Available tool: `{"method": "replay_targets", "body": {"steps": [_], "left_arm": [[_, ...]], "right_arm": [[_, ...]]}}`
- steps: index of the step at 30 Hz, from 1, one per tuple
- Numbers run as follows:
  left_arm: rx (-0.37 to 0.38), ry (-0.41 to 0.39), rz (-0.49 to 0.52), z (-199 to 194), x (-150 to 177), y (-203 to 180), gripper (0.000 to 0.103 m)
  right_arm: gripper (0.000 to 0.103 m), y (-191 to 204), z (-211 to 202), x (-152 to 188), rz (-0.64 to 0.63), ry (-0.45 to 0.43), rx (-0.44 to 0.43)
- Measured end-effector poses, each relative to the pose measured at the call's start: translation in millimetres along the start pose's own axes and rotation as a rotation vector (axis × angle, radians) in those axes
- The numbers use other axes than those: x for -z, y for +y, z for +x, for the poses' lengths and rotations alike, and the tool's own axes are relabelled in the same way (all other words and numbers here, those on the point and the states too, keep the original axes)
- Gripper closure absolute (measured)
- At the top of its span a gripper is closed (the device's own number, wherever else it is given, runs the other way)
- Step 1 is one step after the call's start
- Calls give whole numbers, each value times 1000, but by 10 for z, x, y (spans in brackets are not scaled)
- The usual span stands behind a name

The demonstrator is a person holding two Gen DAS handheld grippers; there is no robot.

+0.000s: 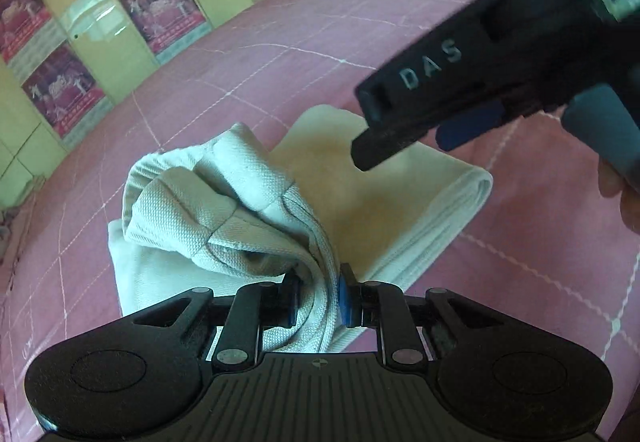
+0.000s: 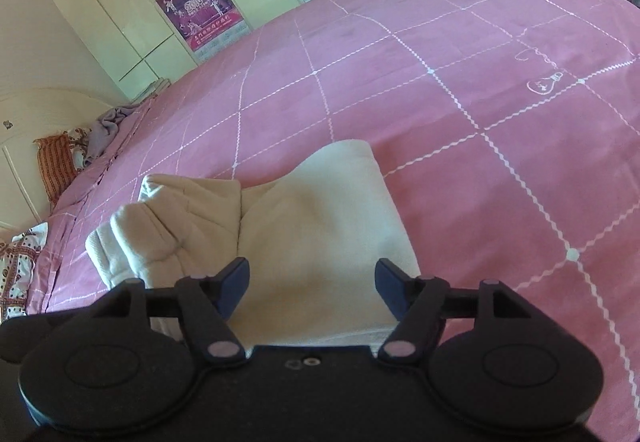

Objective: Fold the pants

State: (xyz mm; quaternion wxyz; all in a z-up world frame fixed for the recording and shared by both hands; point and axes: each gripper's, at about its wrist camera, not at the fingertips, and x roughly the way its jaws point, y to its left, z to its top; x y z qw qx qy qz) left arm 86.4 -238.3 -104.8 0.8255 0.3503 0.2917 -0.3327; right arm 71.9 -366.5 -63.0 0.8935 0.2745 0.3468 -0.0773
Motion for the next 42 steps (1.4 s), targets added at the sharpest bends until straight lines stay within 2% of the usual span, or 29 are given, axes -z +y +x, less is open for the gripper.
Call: {"method": "replay_targets", "body": {"steps": [4, 7, 9, 11, 14, 19, 23, 27, 32, 33, 34, 35, 38, 42], "left_arm": [[-13, -7, 48, -68, -70, -112, 85], [2, -22, 33, -175, -67, -73, 85], [31, -27, -19, -189, -21, 51, 85], [73, -21, -129, -224, 12, 202, 85], [138, -11, -376, -304, 163, 588, 85], [136, 25, -793, -264, 626, 1263, 85], [148, 84, -961, -37, 1001, 1493, 85], [205, 88, -1134, 172, 1268, 1557, 85], [257, 58, -1182, 168, 1383, 1569, 85], [261, 56, -1187, 153, 1403, 1565, 85], [266, 56, -1194, 131, 1403, 1587, 85], [269, 54, -1199, 119, 1411, 1593, 85], [271, 51, -1200, 108, 1411, 1619, 85], [226, 24, -1128, 46, 1253, 1617, 85]], "right_arm": [[33, -98, 4, 22, 43, 9, -25], [32, -148, -5, 44, 85, 8, -47], [31, -176, 0, 49, 108, 11, -54], [31, -200, 8, 55, 134, 20, -66], [29, -226, 13, 65, 158, 27, -73], [25, -253, 5, 59, 206, 34, -100], [15, -230, -15, 46, 248, 38, -128], [14, -185, 123, 47, 298, 87, -143], [13, -52, 293, 18, 299, 115, -133], [20, -24, 320, 14, 295, 116, -132], [32, 3, 343, 22, 282, 113, -121], [56, 21, 373, 37, 277, 119, -109], [64, 9, 373, 99, 277, 100, -101], [73, 76, 226, 86, 242, 38, -119]]}}
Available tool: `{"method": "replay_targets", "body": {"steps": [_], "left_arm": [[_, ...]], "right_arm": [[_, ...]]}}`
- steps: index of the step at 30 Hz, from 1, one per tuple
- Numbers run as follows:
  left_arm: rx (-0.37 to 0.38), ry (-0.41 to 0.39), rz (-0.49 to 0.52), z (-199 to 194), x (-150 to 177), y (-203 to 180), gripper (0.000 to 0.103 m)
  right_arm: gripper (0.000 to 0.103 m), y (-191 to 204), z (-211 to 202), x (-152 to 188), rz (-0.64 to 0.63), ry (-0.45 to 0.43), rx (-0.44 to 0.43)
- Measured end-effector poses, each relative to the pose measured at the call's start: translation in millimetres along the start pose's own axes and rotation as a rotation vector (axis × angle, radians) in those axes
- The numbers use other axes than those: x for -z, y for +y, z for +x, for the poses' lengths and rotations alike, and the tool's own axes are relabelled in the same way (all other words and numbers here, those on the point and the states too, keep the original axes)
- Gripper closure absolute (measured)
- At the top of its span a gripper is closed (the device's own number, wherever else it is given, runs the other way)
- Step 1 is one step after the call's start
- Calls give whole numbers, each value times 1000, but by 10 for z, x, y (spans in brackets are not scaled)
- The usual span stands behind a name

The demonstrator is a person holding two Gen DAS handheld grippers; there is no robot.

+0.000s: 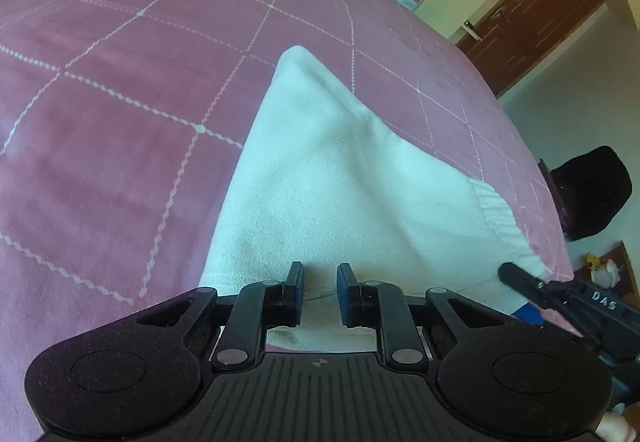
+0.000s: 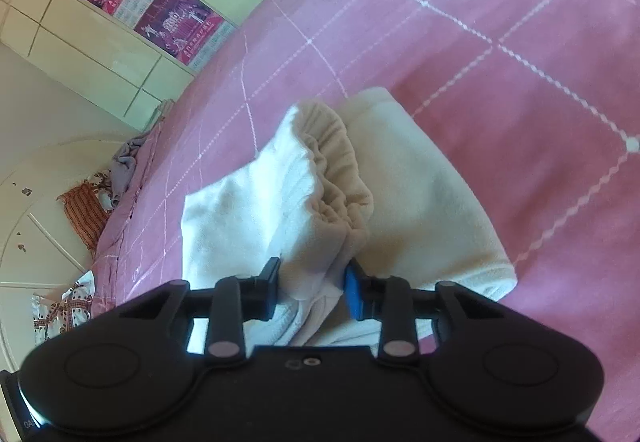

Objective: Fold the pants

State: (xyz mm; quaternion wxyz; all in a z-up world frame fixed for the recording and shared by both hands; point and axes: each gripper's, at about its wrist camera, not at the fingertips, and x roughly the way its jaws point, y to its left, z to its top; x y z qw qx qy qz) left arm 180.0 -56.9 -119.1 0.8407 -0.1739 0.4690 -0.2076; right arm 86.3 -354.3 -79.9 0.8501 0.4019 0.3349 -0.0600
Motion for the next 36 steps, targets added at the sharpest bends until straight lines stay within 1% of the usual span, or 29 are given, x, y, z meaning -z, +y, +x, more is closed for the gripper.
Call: {"method": "replay_targets", "body": {"steps": [1, 4, 6, 8, 9, 10, 11, 12, 14, 16, 18, 21, 22, 24, 25, 26, 27, 28, 29, 31, 32, 33, 34, 36], "left_arm": [[2, -8, 13, -11, -24, -40, 85], [19, -15, 27, -14, -93, -121, 85], [32, -9, 31, 15, -116, -155, 85], [14, 12, 45, 106, -103, -173, 85], [-4, 24, 49, 158, -84, -174, 85], [-14, 35, 46, 201, -63, -167, 85], [-20, 37, 44, 224, -43, -155, 85], [-27, 36, 44, 227, -37, -145, 85], [-23, 40, 36, 222, -43, -122, 85], [-31, 53, 56, 234, -49, -136, 85], [-46, 62, 90, 250, -38, -171, 85], [-56, 61, 105, 274, 20, -176, 85], [-61, 57, 115, 272, 35, -188, 85], [-75, 58, 133, 254, 34, -220, 85], [-81, 61, 138, 235, 13, -243, 85], [-86, 60, 144, 211, -5, -265, 85], [-88, 53, 155, 172, -20, -297, 85], [-94, 43, 174, 134, -36, -341, 85], [-100, 35, 191, 115, -45, -376, 85], [-106, 26, 232, 96, -67, -481, 85], [-107, 26, 245, 97, -71, -520, 85], [-109, 24, 254, 99, -78, -564, 85], [-110, 22, 260, 96, -84, -606, 85], [-114, 16, 273, 109, -88, -663, 85]], "right_arm": [[73, 85, -70, -18, -31, -33, -8], [74, 278, -222, -118, -90, -95, -33], [75, 260, -329, -177, -98, -134, -23], [74, 146, -402, -197, -113, -168, 7], [74, 63, -380, -205, -105, -152, 11], [74, -56, -284, -215, -81, -93, 25], [74, -163, -199, -194, -56, -56, 48], [74, -243, -150, -173, -39, -40, 60], [73, -358, -83, -115, 2, -24, 66], [72, -384, -49, -93, 15, -18, 66], [69, -367, -8, -102, 4, 3, 84], [68, -383, -17, -31, -50, 44, 106], [68, -427, -56, -3, -68, 49, 100], [67, -468, -124, 0, -54, 55, 90], [65, -441, -178, -31, -45, 52, 92], [58, -403, -233, -61, -50, 37, 97], [48, -348, -301, -97, -64, 14, 114], [42, -284, -378, -132, -84, -22, 129], [40, -216, -461, -152, -106, -62, 127], [43, -48, -534, -200, -173, -102, 118], [50, 48, -538, -227, -219, -111, 128], [52, 147, -525, -228, -264, -119, 139], [52, 252, -490, -234, -313, -127, 146], [52, 387, -410, -246, -362, -128, 142]]}}
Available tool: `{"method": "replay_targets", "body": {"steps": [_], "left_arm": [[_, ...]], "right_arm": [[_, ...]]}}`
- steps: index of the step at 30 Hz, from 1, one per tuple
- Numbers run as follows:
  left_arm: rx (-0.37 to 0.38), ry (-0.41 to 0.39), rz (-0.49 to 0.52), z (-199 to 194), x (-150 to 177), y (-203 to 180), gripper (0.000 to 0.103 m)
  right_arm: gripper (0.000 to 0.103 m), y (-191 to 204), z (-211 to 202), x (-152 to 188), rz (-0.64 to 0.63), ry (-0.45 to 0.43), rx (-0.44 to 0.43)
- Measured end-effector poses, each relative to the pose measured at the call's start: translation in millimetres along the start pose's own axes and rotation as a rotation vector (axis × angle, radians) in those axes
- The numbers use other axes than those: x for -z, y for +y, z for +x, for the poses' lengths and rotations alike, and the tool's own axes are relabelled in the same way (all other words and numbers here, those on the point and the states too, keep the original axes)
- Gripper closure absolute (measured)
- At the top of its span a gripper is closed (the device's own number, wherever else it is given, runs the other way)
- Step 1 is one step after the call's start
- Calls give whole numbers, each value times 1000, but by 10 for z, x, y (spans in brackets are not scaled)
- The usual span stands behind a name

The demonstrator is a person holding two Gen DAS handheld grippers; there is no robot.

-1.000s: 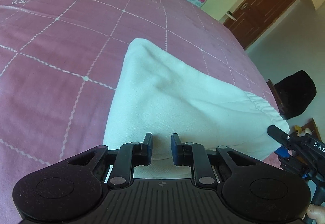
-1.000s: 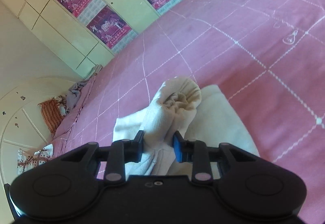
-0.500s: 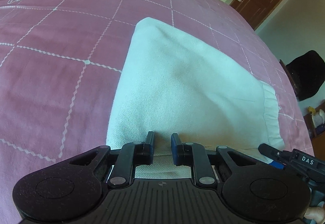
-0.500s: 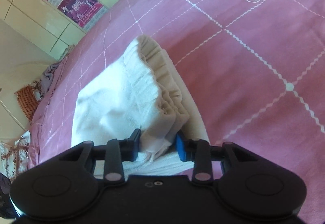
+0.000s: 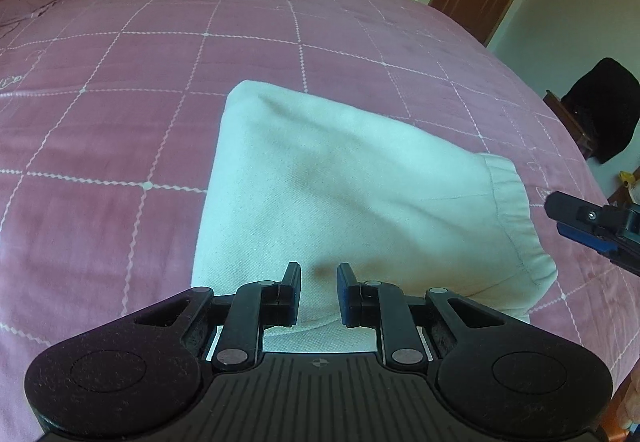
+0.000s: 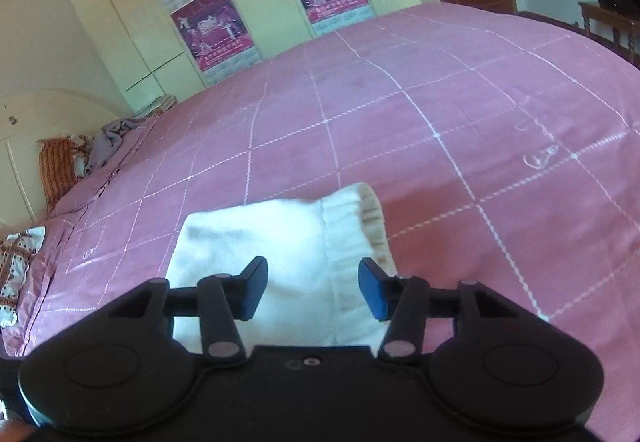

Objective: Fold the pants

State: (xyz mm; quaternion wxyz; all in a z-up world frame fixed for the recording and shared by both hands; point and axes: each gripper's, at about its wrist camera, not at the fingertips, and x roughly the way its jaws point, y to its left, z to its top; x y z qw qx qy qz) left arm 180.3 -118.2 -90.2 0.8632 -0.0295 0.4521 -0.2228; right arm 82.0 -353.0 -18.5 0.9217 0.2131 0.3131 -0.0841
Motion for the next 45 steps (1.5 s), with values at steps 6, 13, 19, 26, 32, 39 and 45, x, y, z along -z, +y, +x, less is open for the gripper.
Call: {"method": "replay_targets", "body": {"steps": [6, 13, 19, 26, 32, 39, 45], "left_arm": [[-27, 48, 12, 188, 152, -8, 85], [-22, 40, 17, 200, 195, 5, 85], [-18, 28, 5, 212, 274, 29, 85], [-24, 19, 36, 201, 309, 13, 85], [9, 15, 28, 213, 309, 82, 85], [7, 32, 20, 148, 229, 76, 85], [-34, -5, -31, 4, 92, 241, 85]], "right_arm": [[54, 180, 274, 122, -117, 54, 44], [53, 36, 353, 405, -143, 119, 72], [53, -6, 368, 530, -186, 133, 75], [53, 8, 340, 534, -203, 162, 80], [51, 61, 350, 551, -203, 161, 106], [42, 74, 354, 519, -195, 169, 101], [40, 14, 269, 453, -199, 163, 32]]}}
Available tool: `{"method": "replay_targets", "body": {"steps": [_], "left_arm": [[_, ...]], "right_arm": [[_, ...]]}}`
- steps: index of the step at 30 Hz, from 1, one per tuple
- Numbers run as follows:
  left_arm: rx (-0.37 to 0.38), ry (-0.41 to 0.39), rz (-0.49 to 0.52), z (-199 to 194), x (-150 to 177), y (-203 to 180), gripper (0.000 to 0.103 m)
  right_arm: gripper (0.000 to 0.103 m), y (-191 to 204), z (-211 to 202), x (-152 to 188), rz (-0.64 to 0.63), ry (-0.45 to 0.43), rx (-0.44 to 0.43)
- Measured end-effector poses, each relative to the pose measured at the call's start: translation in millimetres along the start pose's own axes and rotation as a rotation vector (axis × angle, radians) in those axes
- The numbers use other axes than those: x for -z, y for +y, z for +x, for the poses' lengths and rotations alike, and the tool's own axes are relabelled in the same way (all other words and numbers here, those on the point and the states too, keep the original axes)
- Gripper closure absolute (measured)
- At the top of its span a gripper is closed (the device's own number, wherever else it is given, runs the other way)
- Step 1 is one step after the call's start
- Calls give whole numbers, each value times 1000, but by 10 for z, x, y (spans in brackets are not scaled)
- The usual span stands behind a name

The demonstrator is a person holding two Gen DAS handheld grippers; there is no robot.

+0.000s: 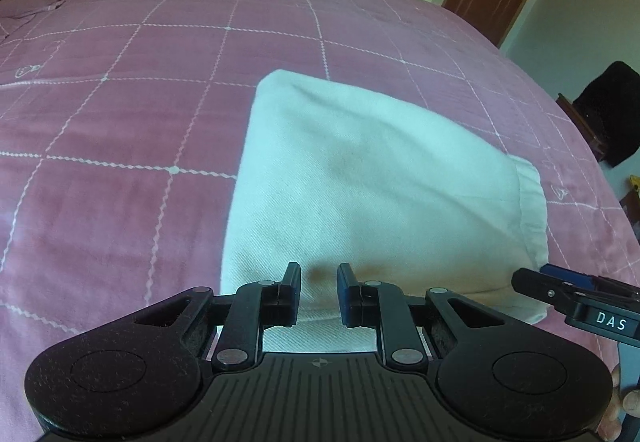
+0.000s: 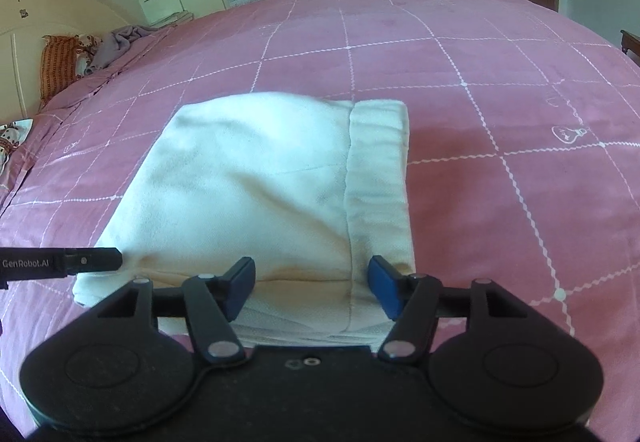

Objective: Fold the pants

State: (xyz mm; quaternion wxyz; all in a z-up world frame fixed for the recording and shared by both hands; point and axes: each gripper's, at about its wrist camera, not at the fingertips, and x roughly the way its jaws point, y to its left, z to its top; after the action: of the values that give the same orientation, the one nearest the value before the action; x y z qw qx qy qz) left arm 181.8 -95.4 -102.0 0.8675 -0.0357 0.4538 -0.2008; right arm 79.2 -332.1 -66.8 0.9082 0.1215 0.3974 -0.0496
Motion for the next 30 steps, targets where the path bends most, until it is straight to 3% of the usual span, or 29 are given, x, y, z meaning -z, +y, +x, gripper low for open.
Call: {"method": "replay_targets", "body": {"steps": [5, 9, 13, 16, 18, 19, 22, 26, 29, 30], "left_arm": [[-7, 13, 47, 157, -165, -116, 85], [20, 13, 110, 353, -346, -353, 85], [2, 6, 134, 648, -567, -450, 85], [-11, 55, 125, 955, -691, -408, 85], [12, 59, 65, 1089, -731, -275, 86], [29, 59, 22, 1134, -741, -195, 91], [48, 64, -51, 1177, -748, -58, 99], [40, 75, -29, 983, -717, -124, 99], [35, 49, 25, 771, -558, -191, 99], [38, 46, 31, 714, -502, -196, 99]], "right_arm": [[42, 21, -68, -146, 10, -64, -29], [72, 113, 85, -418, -40, -80, -47], [75, 101, 362, -741, -46, -80, -15], [80, 53, 591, -856, -71, -49, 23], [100, -46, 813, -823, -91, 7, 80], [103, -138, 900, -780, -80, 17, 89], [103, -349, 965, -741, 36, 5, 36], [103, -188, 909, -744, -39, 7, 75], [85, -87, 646, -750, -32, -32, 29], [84, -36, 552, -712, -47, -49, 21]]}}
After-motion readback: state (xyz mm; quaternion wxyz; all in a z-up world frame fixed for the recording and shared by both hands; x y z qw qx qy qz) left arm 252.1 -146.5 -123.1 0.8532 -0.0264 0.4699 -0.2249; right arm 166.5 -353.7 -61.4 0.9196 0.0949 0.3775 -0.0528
